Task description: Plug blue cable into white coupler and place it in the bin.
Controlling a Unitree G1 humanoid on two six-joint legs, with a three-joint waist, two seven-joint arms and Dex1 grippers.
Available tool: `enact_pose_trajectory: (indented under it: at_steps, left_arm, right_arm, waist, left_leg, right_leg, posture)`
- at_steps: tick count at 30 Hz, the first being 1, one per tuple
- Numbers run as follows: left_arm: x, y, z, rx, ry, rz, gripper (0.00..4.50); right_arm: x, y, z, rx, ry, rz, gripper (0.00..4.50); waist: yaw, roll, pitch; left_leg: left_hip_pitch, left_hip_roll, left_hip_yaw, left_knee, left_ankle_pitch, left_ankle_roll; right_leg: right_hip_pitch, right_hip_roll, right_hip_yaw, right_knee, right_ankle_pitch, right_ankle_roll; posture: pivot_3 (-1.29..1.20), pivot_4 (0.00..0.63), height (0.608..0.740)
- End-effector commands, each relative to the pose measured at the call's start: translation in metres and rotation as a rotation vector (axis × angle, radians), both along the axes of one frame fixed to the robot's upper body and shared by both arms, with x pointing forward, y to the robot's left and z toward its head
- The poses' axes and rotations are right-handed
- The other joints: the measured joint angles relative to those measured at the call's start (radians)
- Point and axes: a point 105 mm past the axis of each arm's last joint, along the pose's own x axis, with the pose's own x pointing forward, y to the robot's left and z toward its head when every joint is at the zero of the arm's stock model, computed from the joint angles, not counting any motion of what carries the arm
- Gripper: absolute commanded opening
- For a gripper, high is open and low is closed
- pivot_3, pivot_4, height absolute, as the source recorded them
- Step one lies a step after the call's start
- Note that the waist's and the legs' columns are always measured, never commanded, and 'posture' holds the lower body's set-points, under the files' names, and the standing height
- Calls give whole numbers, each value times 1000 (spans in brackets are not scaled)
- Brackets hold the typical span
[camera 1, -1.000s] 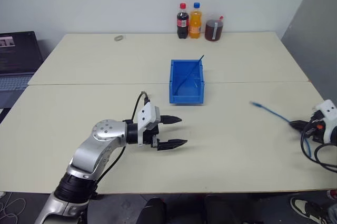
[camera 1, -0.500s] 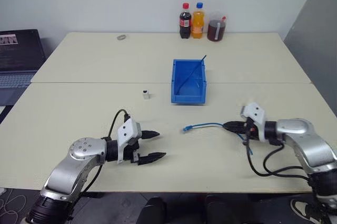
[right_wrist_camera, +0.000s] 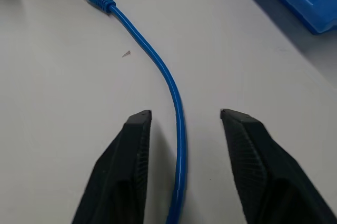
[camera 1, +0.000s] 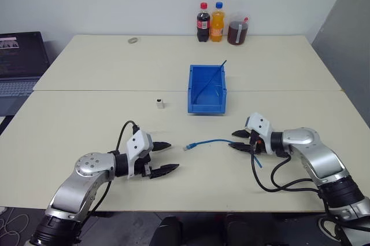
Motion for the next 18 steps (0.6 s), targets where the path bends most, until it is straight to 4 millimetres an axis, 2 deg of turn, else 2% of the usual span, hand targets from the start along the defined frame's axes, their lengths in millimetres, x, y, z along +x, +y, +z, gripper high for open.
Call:
enact_pose_trajectory:
  at_steps: [1, 4, 10, 16, 18]
  left_arm:
    - [14, 7, 4, 7, -51, 40, 3806]
    - [22, 0, 0, 16, -58, 27, 3806]
    - [31, -20, -3, 27, -60, -17, 3806]
    - [33, -19, -10, 75, -45, -32, 3806]
    - [33, -18, -13, 88, -41, -31, 3423]
  right_arm:
    - [-21, -5, 26, 3, -30, 72, 3135]
    - [-33, 0, 28, -1, -32, 91, 3828]
    - [-47, 11, 22, 28, -25, 71, 3828]
    - [-53, 13, 21, 38, -20, 51, 3828]
    - [-53, 13, 22, 41, -27, 43, 3860]
  waist:
    - [4, 0, 0]
    - [1, 0, 0]
    - [-3, -1, 0]
    - [-3, -1, 0]
    - [-2, -1, 0]
  left_leg:
    - [0, 0, 0, 0, 0, 0]
    - [-1, 0, -1, 0, 0, 0]
    - [0, 0, 0, 0, 0, 0]
    - [0, 0, 0, 0, 0, 0]
    - [0, 0, 0, 0, 0, 0]
  right_leg:
    - [0, 0, 0, 0, 0, 0]
    - [0, 0, -1, 0, 0, 0]
    - [0, 0, -1, 0, 0, 0]
    - [0, 0, -1, 0, 0, 0]
    - [0, 0, -1, 0, 0, 0]
  posture:
    - [0, 150, 740]
    - [0, 150, 740]
    - [0, 150, 740]
    - [0, 150, 740]
    - [0, 150, 740]
